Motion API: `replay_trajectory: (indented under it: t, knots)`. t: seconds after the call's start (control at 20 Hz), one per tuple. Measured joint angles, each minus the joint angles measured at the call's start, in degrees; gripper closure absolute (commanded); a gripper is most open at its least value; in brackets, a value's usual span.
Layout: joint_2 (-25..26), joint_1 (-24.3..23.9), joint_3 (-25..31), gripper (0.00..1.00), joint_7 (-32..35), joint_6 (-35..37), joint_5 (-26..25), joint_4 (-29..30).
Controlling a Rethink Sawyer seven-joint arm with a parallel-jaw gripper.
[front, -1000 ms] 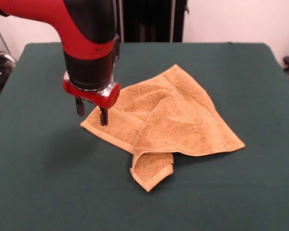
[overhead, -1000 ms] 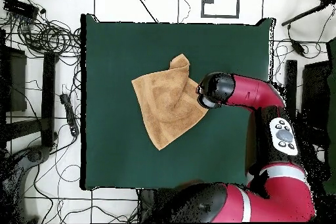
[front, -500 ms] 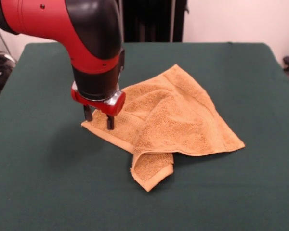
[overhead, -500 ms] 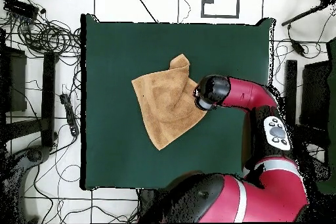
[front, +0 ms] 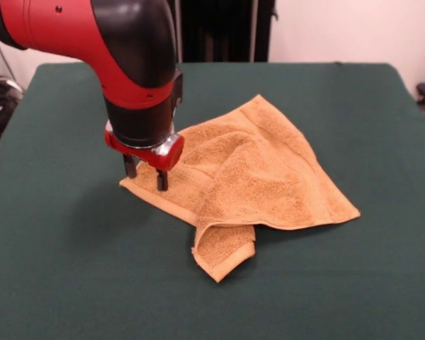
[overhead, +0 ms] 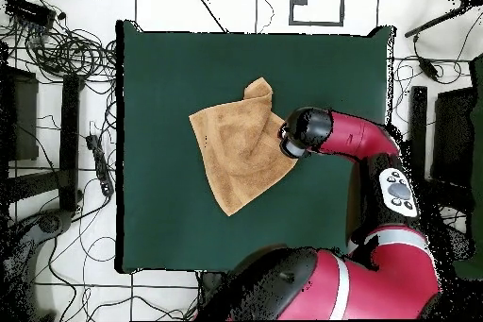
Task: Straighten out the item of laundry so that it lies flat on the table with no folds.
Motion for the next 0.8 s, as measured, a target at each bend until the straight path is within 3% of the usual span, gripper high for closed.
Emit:
replay_trajectory:
  t: [0.25, 0.3, 0.8]
  knots:
    - [0.15, 0.61, -0.94, 0.0, 0.0, -0.3, 0.89, 0.0]
    - [0.24, 1.25, -1.37, 1.0, 0.0, -0.95, 1.37, 0.01]
    - [0.29, 2.44, -2.06, 1.0, 0.0, -1.46, 1.44, 0.0]
